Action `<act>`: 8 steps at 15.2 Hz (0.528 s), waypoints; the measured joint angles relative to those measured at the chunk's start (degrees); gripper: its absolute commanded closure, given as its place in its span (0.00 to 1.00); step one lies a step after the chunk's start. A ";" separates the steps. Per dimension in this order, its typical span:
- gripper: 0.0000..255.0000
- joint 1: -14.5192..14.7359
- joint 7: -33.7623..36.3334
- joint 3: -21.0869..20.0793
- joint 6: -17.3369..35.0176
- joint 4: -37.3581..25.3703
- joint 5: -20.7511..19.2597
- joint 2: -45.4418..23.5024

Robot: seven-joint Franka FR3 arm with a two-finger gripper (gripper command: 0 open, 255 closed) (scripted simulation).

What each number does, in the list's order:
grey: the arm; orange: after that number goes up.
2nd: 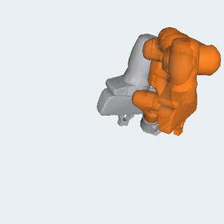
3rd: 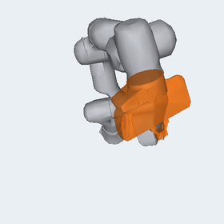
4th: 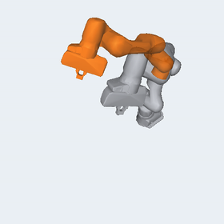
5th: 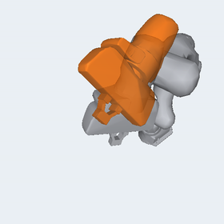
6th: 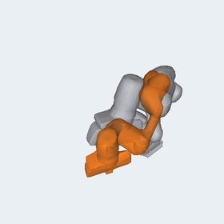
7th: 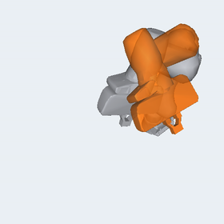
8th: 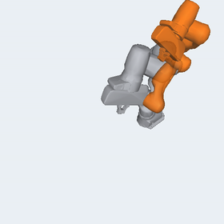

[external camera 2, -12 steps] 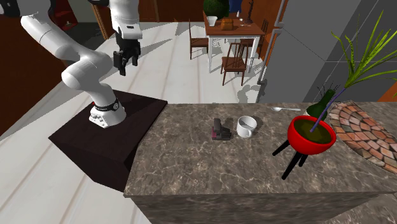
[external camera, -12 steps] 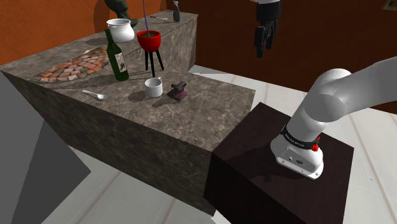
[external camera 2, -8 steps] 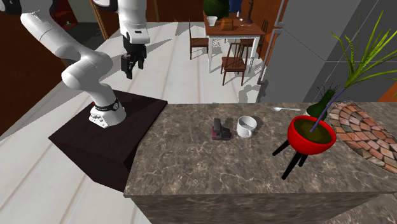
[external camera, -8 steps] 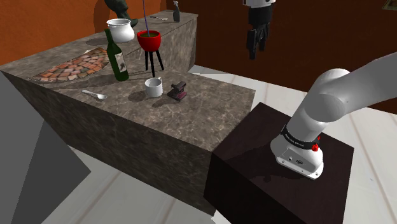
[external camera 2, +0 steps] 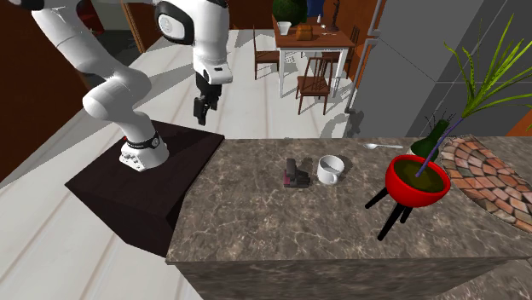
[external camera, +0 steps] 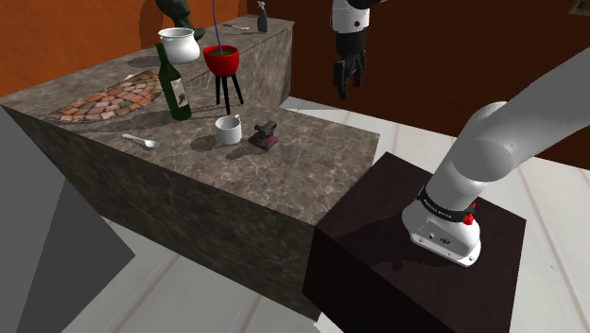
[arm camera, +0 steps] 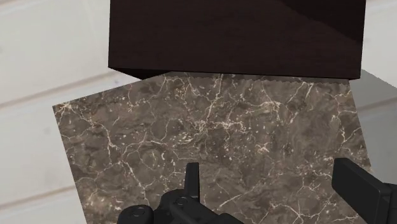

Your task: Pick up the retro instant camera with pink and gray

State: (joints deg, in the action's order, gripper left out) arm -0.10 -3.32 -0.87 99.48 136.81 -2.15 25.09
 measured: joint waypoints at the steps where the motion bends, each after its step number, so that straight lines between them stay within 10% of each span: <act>1: 0.00 0.14 0.22 -0.17 1.77 -0.84 0.17 -2.49; 8: 0.00 0.49 0.38 -0.51 10.01 -8.92 0.63 -18.10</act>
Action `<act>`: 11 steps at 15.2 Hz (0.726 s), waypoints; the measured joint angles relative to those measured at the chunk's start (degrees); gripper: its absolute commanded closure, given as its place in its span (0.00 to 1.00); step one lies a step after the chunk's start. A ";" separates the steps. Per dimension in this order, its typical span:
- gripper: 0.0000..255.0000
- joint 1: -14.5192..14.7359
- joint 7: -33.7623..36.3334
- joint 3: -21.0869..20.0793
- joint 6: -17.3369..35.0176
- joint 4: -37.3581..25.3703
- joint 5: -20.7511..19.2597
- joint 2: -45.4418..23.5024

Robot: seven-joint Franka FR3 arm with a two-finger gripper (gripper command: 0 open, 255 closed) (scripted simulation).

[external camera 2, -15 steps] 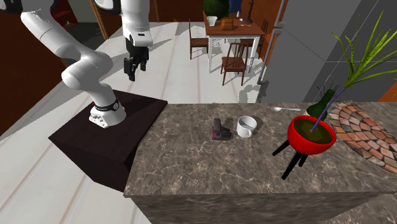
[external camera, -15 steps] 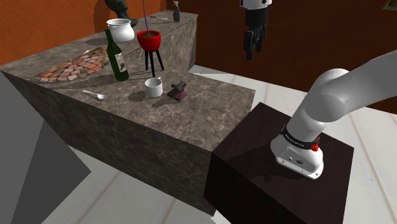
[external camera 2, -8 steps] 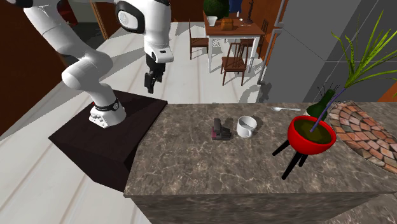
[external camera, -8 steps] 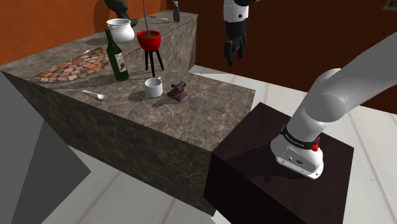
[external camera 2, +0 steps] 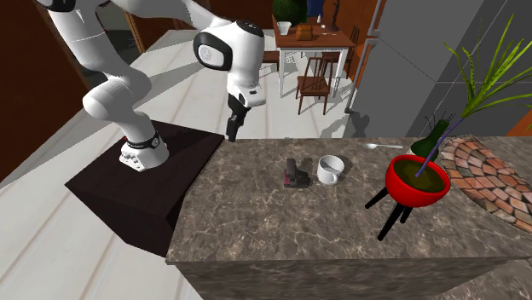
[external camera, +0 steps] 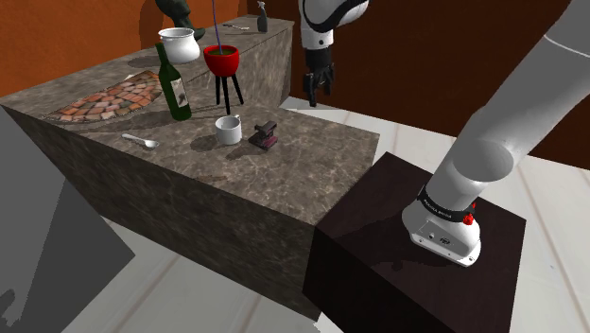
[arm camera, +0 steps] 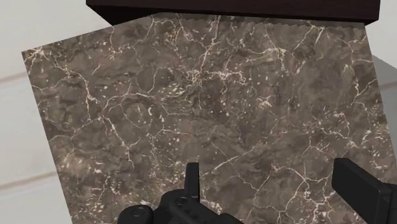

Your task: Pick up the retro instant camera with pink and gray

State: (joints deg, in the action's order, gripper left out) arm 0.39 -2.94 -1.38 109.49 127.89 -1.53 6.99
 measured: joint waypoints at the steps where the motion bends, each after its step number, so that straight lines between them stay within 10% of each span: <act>1: 0.00 0.10 0.09 -0.10 0.94 -1.69 0.08 -2.52; 11: 0.00 0.47 -0.22 -0.46 5.89 -19.37 0.38 -24.23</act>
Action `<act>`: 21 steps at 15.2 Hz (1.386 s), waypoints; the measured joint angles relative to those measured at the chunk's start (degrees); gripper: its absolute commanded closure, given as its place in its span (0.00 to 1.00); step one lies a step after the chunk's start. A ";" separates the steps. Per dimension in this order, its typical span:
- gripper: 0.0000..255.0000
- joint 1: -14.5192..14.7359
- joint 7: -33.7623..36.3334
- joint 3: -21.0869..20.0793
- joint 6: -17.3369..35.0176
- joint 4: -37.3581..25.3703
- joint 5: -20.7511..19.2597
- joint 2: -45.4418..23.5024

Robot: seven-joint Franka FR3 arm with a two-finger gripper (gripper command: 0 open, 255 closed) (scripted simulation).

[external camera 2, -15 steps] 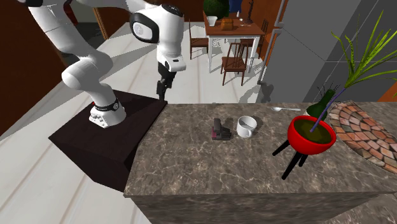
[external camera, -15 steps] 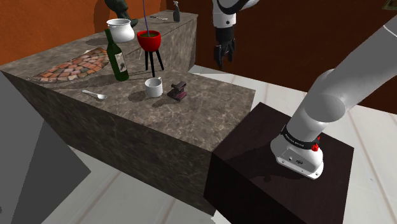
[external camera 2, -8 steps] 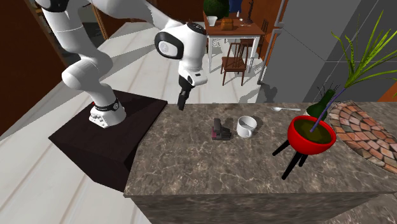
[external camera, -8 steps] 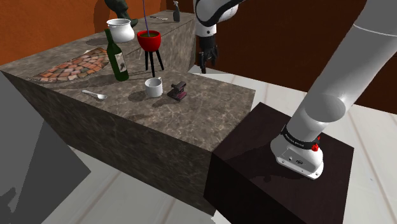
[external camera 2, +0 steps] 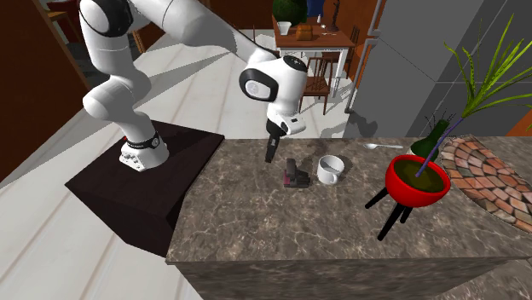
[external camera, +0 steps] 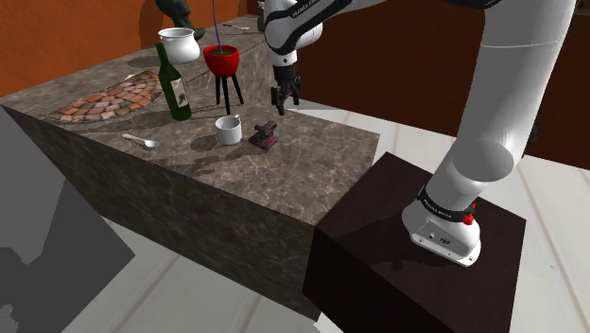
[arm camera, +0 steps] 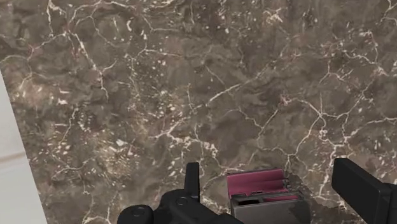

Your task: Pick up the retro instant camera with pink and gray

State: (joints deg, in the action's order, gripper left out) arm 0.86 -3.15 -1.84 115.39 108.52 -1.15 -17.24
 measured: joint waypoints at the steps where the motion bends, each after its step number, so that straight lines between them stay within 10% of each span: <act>1: 0.00 0.06 -0.01 -0.04 0.11 -2.33 0.02 -2.32; 14: 0.00 1.52 -0.09 -0.57 -6.37 -42.12 0.07 -34.52; 21: 0.00 1.77 0.05 -0.55 -4.39 -44.29 0.02 -38.59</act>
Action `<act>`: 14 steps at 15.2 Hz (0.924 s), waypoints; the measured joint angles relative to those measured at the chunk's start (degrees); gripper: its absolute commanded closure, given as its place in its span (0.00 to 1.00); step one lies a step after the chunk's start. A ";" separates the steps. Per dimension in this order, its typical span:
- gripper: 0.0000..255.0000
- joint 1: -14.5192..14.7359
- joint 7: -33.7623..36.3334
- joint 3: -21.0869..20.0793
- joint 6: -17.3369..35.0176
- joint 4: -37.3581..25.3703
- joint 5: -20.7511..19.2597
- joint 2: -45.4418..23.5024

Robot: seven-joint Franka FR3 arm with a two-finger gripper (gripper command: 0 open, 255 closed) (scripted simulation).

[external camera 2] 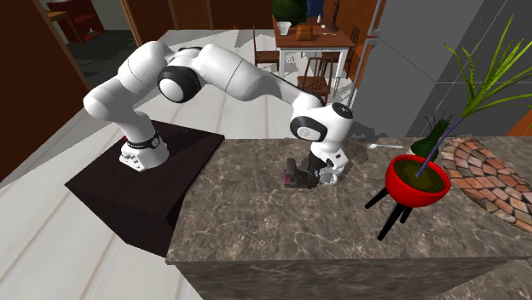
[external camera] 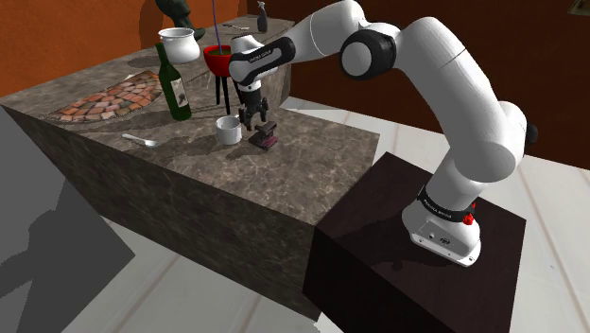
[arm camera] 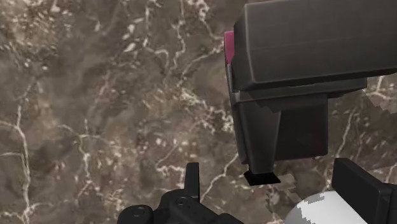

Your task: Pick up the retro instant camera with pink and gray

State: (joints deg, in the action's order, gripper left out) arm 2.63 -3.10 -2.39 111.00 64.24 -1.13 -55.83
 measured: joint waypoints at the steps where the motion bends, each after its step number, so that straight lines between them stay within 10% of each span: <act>1: 1.00 -0.03 -0.04 0.01 0.27 0.23 0.00 -0.06; 14: 1.00 -0.07 -0.07 -0.01 -0.35 0.38 0.02 0.73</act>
State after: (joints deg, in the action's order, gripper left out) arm 2.56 -3.17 -2.40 110.65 64.62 -1.11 -55.11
